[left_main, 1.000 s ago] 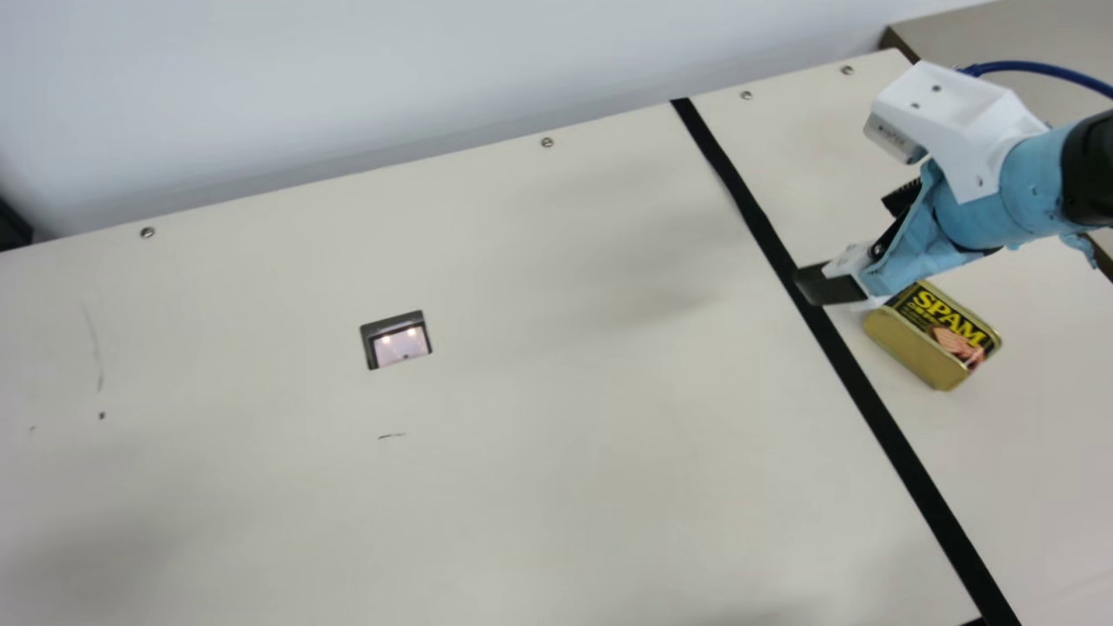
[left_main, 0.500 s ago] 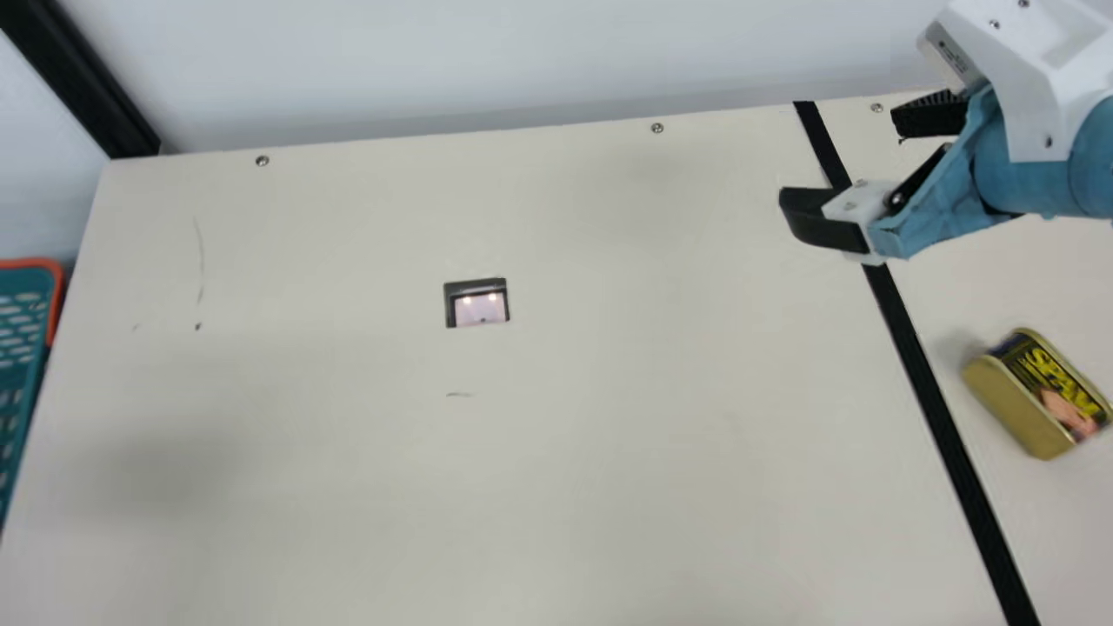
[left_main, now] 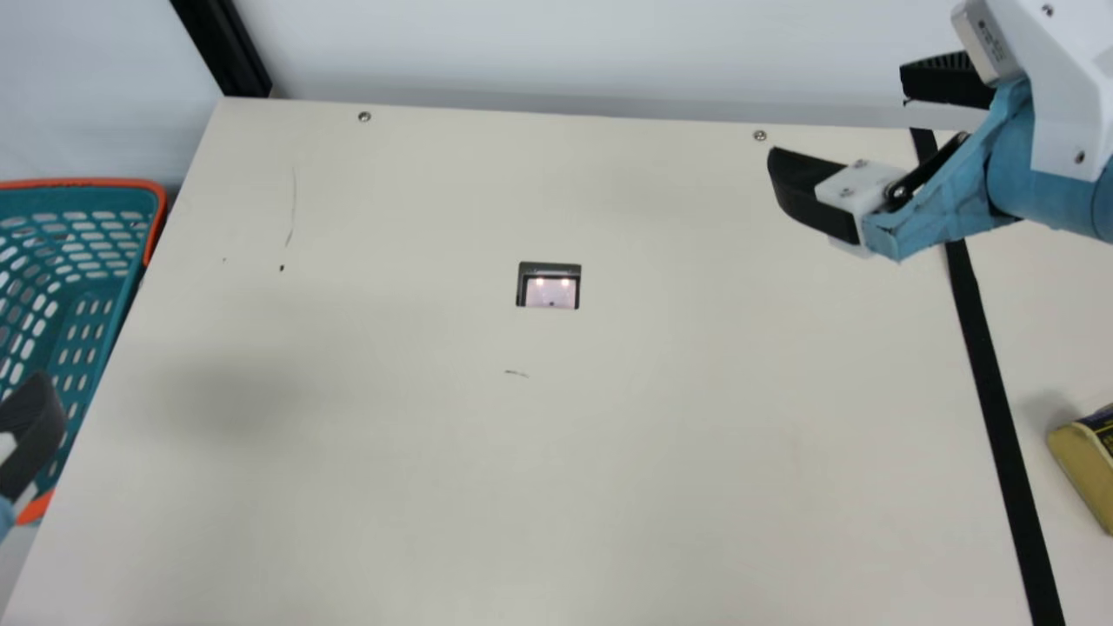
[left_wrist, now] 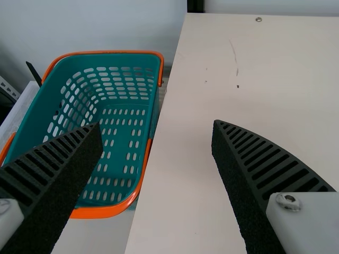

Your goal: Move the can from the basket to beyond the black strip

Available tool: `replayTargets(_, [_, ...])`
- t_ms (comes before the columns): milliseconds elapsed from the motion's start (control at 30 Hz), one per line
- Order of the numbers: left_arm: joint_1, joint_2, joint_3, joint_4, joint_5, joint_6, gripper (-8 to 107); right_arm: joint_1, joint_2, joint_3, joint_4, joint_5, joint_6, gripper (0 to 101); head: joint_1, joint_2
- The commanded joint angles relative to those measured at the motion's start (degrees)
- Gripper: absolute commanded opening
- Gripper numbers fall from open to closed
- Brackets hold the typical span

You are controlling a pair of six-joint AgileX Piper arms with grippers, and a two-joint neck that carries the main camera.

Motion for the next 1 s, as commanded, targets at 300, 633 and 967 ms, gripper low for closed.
replayTargets(300, [0.00,0.00,0.00,0.00,0.00,0.00,90,4.78,-1.59,4.32,9.18,-7.06,-7.38,101,0.85,1.12])
replayTargets(633, [0.00,0.00,0.00,0.00,0.00,0.00,90,9.06,-6.74,11.60,11.92,-10.75,-12.00,101,0.94,1.28])
replayTargets(967, [0.00,0.00,0.00,0.00,0.00,0.00,90,13.59,-15.26,23.18,0.23,-19.00,-4.90,101,0.94,1.28])
